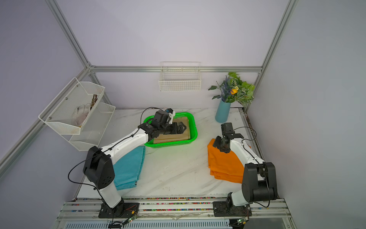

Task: Put the folded long pants in the basket
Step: Adjust the basket at the center of the board, then move the basket to the center of the board.

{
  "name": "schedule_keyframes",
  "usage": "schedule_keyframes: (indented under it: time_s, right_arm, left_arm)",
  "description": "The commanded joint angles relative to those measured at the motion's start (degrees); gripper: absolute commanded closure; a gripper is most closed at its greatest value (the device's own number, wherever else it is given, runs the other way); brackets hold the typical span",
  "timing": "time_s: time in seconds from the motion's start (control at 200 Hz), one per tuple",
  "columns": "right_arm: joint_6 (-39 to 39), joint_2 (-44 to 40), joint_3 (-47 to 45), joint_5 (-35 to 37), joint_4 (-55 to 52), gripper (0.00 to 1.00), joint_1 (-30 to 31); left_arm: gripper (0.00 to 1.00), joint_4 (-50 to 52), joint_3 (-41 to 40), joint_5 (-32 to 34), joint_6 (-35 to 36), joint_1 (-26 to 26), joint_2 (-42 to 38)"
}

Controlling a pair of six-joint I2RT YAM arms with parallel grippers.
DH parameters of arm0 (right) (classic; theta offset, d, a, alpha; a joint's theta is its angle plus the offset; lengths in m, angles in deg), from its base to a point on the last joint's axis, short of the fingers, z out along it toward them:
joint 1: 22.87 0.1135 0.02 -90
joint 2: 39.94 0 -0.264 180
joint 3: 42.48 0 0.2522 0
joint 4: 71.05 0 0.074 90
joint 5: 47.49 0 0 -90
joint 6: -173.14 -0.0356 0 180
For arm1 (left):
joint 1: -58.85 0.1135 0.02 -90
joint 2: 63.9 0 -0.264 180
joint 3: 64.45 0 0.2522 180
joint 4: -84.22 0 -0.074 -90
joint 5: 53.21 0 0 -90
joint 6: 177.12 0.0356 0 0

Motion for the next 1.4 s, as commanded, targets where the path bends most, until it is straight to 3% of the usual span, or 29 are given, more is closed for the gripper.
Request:
schedule_keyframes:
  time_s: [0.0,0.12,0.38,0.57,0.755,0.89,1.17,1.27,1.395]
  right_arm:
    - [-2.2,-1.9,-3.8,2.2,4.2,0.57,-2.2]
    - [-2.2,2.2,-5.8,0.7,6.4,0.72,-2.4]
    - [-5.4,6.5,-12.5,-5.0,11.9,0.77,0.5]
    - [-11.9,6.6,-15.1,-8.4,15.2,0.78,10.4]
    - [-16.5,8.4,-13.9,-8.8,17.2,0.8,17.3]
    - [-14.7,6.1,-10.8,-5.3,13.8,0.75,17.3]
    - [-7.5,-0.3,3.8,-1.8,4.4,0.52,17.3]
    - [-5.5,0.7,7.2,-4.1,5.4,0.44,17.2]
    - [-3.7,5.4,9.1,-11.3,11.6,0.43,17.1]
  left_arm:
    - [0.0,-4.7,3.4,-10.4,-2.8,-2.1,4.7]
    - [0.0,-4.7,6.4,-16.7,-2.2,-4.8,9.1]
    - [0.0,1.0,2.2,-17.5,4.0,-5.8,9.5]
    - [0.0,5.9,-1.0,-12.1,9.6,-5.8,6.1]
    - [0.0,8.0,1.9,-3.9,11.6,-5.6,4.7]
    - [0.0,10.5,6.2,1.2,12.3,-5.5,4.4]
    - [0.0,11.1,6.3,9.2,11.9,-2.4,-3.7]
    - [0.0,10.4,3.4,9.2,11.5,-0.6,-6.7]
    - [0.0,9.1,-1.2,9.7,10.5,0.9,-9.7]
